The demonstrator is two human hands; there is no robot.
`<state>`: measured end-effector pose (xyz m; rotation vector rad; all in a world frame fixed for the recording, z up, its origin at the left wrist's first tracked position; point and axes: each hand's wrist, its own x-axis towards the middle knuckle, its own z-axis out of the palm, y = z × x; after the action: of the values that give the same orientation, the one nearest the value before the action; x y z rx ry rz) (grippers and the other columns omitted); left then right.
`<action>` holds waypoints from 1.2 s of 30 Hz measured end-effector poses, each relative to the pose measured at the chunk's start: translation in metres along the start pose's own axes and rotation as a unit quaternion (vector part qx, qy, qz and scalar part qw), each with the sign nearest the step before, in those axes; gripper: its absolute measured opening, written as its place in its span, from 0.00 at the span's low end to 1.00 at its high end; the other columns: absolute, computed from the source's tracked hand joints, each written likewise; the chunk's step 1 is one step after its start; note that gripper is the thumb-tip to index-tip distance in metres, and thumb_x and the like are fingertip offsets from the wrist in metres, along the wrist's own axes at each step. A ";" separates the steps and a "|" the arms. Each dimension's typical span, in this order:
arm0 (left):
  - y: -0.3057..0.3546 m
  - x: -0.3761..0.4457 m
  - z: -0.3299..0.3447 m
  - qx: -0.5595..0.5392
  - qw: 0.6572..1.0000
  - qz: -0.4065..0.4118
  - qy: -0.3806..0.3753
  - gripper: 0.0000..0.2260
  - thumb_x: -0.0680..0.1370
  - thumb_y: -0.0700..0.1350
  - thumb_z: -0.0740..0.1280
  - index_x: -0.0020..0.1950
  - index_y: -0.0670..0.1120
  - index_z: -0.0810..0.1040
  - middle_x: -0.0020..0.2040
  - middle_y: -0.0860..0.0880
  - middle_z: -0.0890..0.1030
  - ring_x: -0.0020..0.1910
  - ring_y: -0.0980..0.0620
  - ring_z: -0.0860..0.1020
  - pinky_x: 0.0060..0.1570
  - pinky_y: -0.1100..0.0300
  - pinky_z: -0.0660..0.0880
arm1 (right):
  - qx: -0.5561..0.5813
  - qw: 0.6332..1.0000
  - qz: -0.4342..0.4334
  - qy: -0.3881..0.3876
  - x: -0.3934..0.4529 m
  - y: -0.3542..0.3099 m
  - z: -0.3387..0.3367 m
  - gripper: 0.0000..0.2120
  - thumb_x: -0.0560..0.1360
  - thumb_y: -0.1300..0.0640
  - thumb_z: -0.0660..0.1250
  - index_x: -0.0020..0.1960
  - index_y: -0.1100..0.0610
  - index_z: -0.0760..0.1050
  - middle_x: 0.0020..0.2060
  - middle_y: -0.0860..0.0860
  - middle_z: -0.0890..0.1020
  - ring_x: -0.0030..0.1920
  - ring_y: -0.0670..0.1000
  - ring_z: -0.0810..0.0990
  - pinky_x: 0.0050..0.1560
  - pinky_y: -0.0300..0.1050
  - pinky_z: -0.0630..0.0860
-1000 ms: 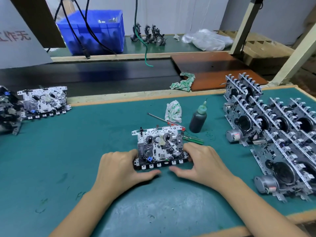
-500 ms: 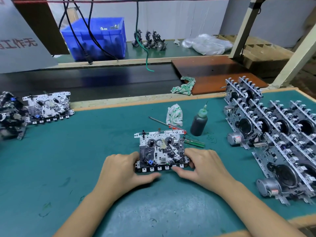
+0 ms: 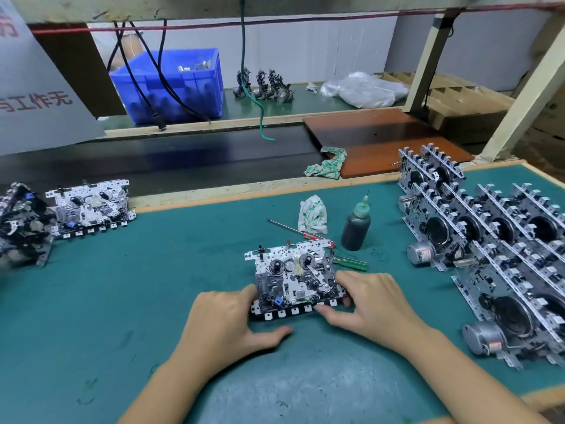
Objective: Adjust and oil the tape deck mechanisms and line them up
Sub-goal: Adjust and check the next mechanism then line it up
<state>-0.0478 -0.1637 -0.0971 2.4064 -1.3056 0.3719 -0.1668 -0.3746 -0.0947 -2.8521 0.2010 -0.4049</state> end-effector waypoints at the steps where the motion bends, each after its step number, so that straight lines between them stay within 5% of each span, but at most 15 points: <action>1: -0.001 0.000 0.000 0.002 1.000 0.005 0.004 0.25 0.63 0.70 0.61 0.28 0.47 0.68 0.17 0.52 0.67 0.17 0.52 0.69 0.17 0.65 0.64 | -0.003 1.000 0.004 -0.008 0.001 0.000 0.000 0.25 0.66 0.29 0.52 0.35 0.52 0.64 0.28 0.43 0.67 0.32 0.51 0.71 0.34 0.44 0.59; 10: -0.002 0.002 0.005 0.029 0.998 -0.009 0.048 0.22 0.67 0.64 0.61 0.25 0.47 0.66 0.15 0.49 0.66 0.15 0.47 0.68 0.18 0.67 0.60 | 0.026 1.000 -0.013 -0.010 0.000 -0.001 -0.002 0.25 0.62 0.28 0.60 0.31 0.50 0.61 0.25 0.42 0.65 0.27 0.45 0.65 0.31 0.42 0.59; 17: -0.005 0.002 0.000 -0.020 0.998 0.047 0.028 0.19 0.64 0.67 0.64 0.30 0.53 0.64 0.17 0.52 0.67 0.16 0.52 0.68 0.17 0.67 0.63 | 0.016 0.999 0.019 -0.032 0.002 0.002 0.003 0.24 0.64 0.27 0.51 0.29 0.48 0.55 0.25 0.42 0.64 0.30 0.45 0.65 0.34 0.44 0.58; 25: -0.004 0.004 0.001 0.034 0.998 0.005 0.055 0.23 0.68 0.63 0.61 0.25 0.45 0.67 0.16 0.49 0.65 0.15 0.47 0.67 0.19 0.67 0.59 | 0.057 0.998 -0.017 -0.002 -0.001 -0.002 -0.002 0.23 0.61 0.31 0.63 0.29 0.48 0.59 0.22 0.40 0.64 0.25 0.40 0.64 0.28 0.41 0.66; 32: 0.000 0.003 -0.001 -0.001 0.999 -0.020 0.033 0.28 0.61 0.74 0.61 0.26 0.48 0.66 0.17 0.50 0.67 0.17 0.50 0.69 0.19 0.66 0.61 | 0.032 0.999 -0.022 0.030 0.000 -0.004 0.001 0.23 0.67 0.33 0.59 0.28 0.49 0.58 0.22 0.42 0.63 0.24 0.45 0.62 0.26 0.43 0.66; 36: 0.006 0.004 0.001 0.017 0.997 -0.057 0.047 0.27 0.62 0.71 0.61 0.24 0.47 0.67 0.16 0.49 0.67 0.16 0.49 0.70 0.19 0.65 0.61 | 0.038 0.999 -0.004 -0.006 0.001 -0.001 0.002 0.24 0.66 0.30 0.56 0.29 0.50 0.59 0.21 0.43 0.62 0.26 0.44 0.64 0.30 0.44 0.65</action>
<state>-0.0506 -0.1701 -0.0952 2.4466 -1.1261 0.4727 -0.1649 -0.3735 -0.0962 -2.7813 0.1676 -0.3889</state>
